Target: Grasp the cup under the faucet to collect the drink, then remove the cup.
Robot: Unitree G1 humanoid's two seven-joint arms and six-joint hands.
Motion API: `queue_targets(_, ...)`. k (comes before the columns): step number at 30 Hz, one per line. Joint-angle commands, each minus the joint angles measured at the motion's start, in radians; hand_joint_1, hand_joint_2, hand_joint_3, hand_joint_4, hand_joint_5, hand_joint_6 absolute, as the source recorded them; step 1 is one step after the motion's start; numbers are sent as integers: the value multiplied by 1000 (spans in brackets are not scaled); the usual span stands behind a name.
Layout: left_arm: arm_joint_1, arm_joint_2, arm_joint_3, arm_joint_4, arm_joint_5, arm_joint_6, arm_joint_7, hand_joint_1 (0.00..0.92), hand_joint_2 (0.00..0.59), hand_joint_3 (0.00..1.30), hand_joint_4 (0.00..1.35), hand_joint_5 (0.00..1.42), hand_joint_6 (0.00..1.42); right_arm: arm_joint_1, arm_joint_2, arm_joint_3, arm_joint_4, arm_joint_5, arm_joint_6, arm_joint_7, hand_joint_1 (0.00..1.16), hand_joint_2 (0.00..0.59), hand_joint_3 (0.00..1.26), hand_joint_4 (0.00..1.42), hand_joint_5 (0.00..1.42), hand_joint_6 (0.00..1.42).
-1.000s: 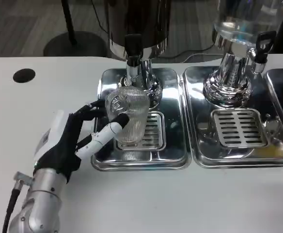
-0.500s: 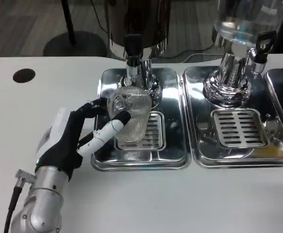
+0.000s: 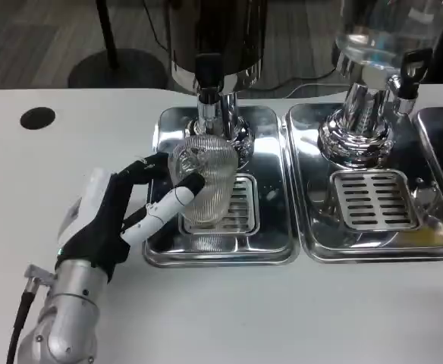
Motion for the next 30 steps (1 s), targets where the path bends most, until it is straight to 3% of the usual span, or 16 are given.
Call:
queue_targets(1,2,-1,1,-11,0,6,-6,85,34,277,299,219,44,8,0,-15,-17,15,-21,6,737,534,343,276,205,62)
queue_targets(22,1,-12,-5,-24,2,19,-4,81,36,282,299,219,44,10,6,-28,-13,24,-37,15,737,534,343,276,205,74)
queue_targets(30,52,-11,67,-81,-59,29,-3,73,42,271,310,219,44,8,7,-30,-12,24,-38,20,737,534,343,276,208,77)
